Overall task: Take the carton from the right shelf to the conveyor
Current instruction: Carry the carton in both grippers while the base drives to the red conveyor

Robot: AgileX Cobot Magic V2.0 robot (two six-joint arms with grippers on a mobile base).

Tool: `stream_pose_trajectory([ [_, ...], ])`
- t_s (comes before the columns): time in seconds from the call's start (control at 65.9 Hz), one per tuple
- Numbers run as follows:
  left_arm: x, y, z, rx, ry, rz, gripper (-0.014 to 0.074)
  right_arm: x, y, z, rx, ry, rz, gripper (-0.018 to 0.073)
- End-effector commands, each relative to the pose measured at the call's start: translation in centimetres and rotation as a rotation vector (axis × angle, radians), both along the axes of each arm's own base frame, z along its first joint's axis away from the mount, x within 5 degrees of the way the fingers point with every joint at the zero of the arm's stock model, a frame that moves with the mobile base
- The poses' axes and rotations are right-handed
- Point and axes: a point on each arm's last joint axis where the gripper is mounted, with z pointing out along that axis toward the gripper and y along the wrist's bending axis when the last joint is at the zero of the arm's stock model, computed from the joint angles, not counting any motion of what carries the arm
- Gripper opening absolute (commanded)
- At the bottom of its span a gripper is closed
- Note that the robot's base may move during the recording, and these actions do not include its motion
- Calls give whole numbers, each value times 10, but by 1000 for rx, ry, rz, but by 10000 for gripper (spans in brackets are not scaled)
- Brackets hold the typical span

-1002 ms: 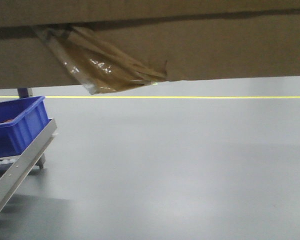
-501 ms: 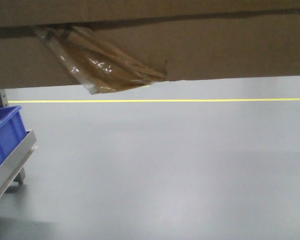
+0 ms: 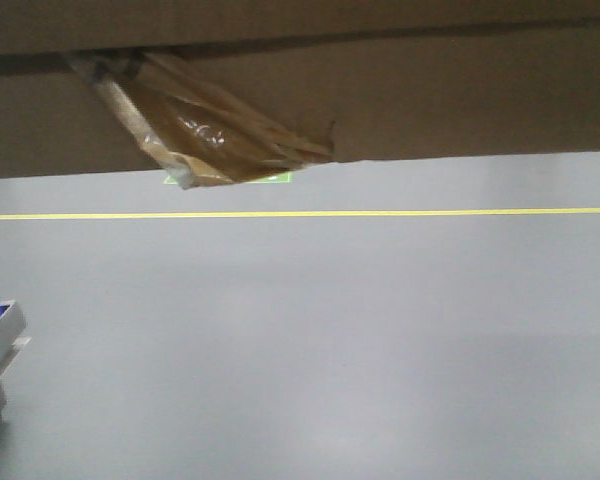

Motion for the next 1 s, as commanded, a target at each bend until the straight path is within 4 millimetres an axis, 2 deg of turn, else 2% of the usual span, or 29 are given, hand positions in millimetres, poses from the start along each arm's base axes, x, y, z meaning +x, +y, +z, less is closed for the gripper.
stream_pose_trajectory([
  [0.0, -4, 3, 3, 10, -19, -6, -10, 0, -3, 8, -2, -81, -13, -69],
  [0.987, -2, 7, 4, 52, -45, 20, -10, 2, -3, 9, 5, -98, -15, -69],
])
